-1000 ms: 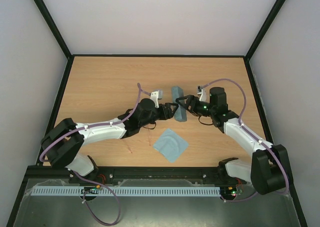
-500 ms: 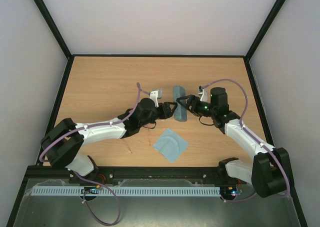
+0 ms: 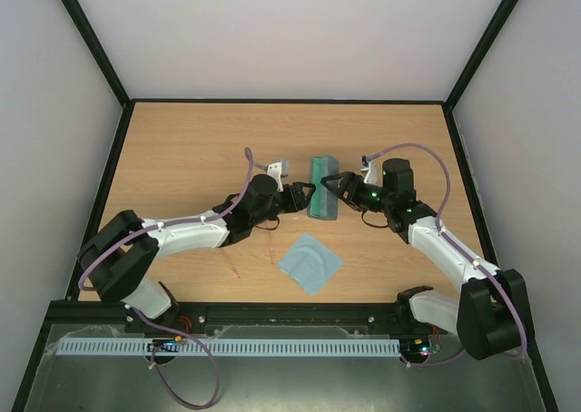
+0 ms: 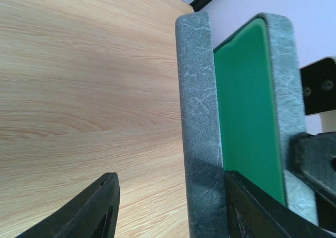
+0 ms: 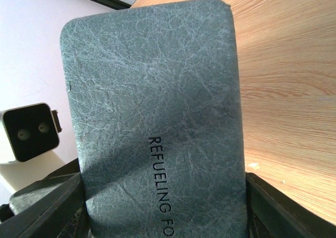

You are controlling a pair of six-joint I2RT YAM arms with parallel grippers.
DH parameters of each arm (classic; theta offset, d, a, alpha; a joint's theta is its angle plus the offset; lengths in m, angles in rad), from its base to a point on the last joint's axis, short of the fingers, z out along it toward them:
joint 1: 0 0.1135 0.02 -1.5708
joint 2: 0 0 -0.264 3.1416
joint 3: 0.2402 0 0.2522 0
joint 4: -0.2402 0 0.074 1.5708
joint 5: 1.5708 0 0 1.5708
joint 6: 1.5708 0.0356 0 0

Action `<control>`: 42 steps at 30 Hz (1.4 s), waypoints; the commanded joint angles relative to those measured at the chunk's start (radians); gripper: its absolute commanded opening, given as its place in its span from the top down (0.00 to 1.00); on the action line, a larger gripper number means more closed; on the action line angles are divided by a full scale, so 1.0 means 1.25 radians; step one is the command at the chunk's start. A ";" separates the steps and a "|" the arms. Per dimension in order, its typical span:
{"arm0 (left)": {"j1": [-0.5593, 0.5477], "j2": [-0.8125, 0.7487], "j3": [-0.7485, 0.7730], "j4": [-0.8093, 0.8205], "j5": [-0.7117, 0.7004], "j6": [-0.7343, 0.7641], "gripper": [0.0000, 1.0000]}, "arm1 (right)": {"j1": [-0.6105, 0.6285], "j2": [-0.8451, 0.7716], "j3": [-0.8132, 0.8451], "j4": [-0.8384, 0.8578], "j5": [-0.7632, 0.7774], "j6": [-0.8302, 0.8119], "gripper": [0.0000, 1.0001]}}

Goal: Organize the sunglasses
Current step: Open the sunglasses case, then place the sunglasses case at the center of the board.

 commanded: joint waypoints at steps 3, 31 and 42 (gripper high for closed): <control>0.029 0.027 -0.024 -0.043 -0.022 0.007 0.44 | 0.004 -0.031 0.018 0.053 -0.079 0.011 0.72; 0.051 -0.050 -0.031 -0.077 -0.024 0.014 0.36 | -0.024 0.062 0.008 0.068 -0.057 -0.028 0.72; 0.067 -0.135 -0.062 -0.123 -0.047 0.027 0.34 | -0.069 0.427 0.067 0.265 -0.202 0.007 0.64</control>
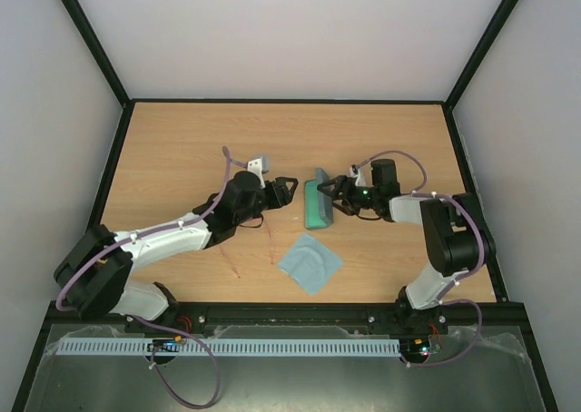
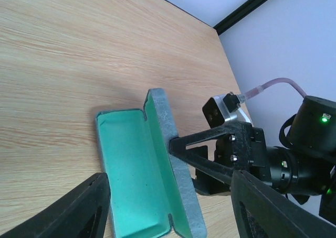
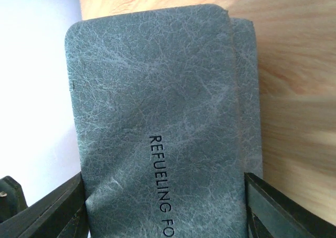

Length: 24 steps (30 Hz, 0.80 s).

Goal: Organize the sunglasses
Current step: Place the sunglasses case at the center of the board.

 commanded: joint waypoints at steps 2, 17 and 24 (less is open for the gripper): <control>0.018 -0.028 -0.029 -0.025 -0.017 0.015 0.34 | -0.001 0.064 0.050 0.095 -0.081 0.003 0.59; 0.036 -0.031 -0.033 -0.036 -0.010 0.022 0.33 | -0.003 0.011 0.137 -0.134 0.041 -0.145 0.01; 0.038 -0.068 -0.049 -0.067 -0.021 0.025 0.30 | -0.003 -0.154 0.075 -0.292 0.237 -0.240 0.01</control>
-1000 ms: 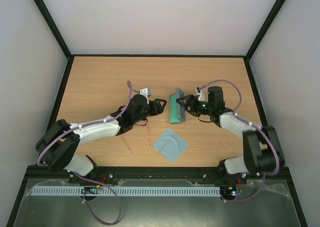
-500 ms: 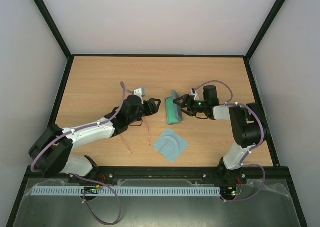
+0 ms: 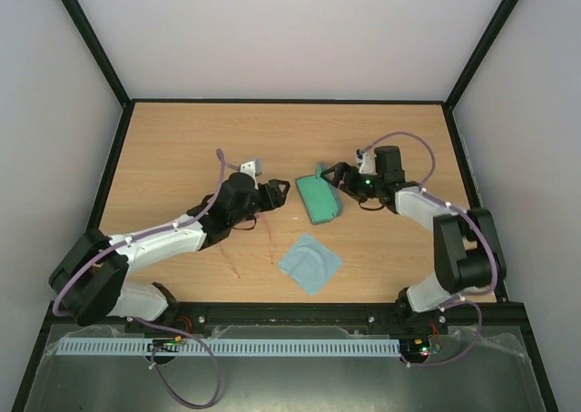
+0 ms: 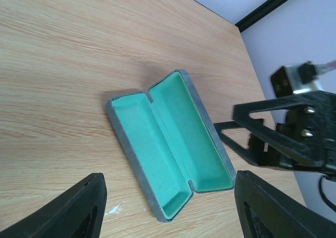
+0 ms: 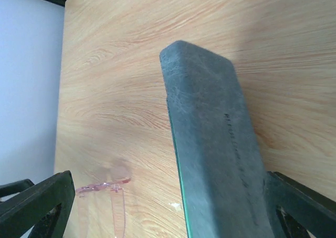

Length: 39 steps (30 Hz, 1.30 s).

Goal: Organize the sunglasses
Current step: Place the sunglasses case at the center of the board, then adjust the sunglasses case at the center of the board.

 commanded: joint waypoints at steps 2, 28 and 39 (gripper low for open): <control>0.007 -0.054 -0.025 -0.031 -0.019 0.013 0.30 | -0.002 -0.189 -0.075 -0.180 0.203 -0.091 0.01; 0.035 -0.242 -0.161 -0.129 -0.055 0.009 0.28 | 0.165 -0.131 -0.170 -0.099 0.394 -0.021 0.78; 0.038 -0.264 -0.176 -0.133 -0.049 0.009 0.28 | 0.151 -0.071 -0.058 -0.149 0.511 -0.051 0.78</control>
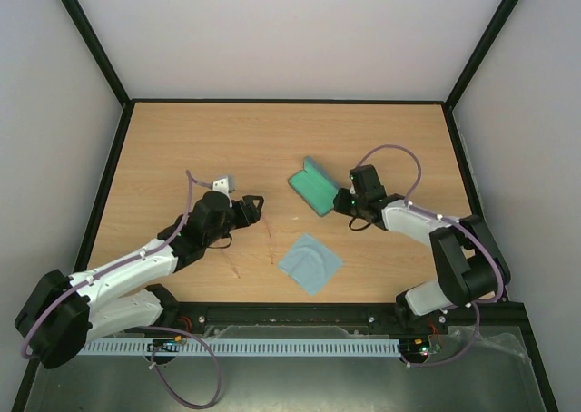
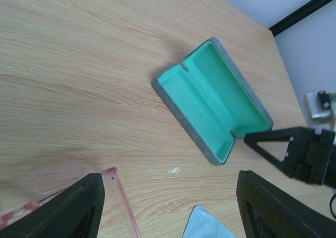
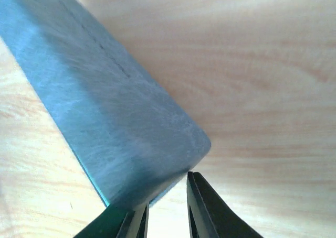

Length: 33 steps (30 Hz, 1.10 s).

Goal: Organize the sunglasses
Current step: Adjust the sunglasses case at the center of the board, then adjust the glasses cleaning cloth at the center of the board.

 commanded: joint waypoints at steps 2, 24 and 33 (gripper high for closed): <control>0.006 -0.010 -0.012 -0.006 0.002 0.003 0.28 | -0.014 0.021 0.068 -0.050 0.067 -0.034 0.78; 0.008 -0.017 -0.014 -0.001 0.051 0.025 0.25 | 0.424 -0.502 -0.294 -0.236 0.172 0.343 0.70; 0.010 -0.033 -0.021 -0.004 0.049 0.026 0.25 | 0.429 -0.477 -0.359 -0.161 0.164 0.377 0.78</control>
